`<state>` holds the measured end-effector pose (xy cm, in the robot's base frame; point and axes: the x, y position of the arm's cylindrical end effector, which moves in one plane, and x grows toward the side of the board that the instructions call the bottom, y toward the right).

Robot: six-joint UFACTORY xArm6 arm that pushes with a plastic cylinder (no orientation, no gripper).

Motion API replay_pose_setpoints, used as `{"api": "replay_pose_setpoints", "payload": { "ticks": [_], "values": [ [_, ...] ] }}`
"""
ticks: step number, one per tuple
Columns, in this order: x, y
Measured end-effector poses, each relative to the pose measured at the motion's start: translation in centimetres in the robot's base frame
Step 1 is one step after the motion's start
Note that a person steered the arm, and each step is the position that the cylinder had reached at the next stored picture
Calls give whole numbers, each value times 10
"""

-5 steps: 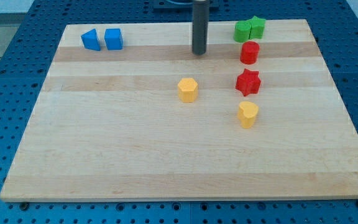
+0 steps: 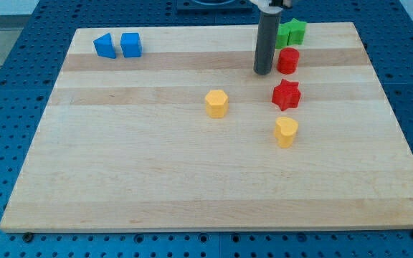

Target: Push red circle little closer to the red star

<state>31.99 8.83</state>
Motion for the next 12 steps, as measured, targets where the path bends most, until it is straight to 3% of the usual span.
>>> {"api": "replay_pose_setpoints", "payload": {
  "ticks": [2,3,4,6,7,8,10,11,12],
  "values": [
    [-39,22],
    [-32,54],
    [7,61],
    [-4,92],
    [21,132],
    [60,102],
    [86,53],
    [87,68],
    [74,119]
  ]
}}
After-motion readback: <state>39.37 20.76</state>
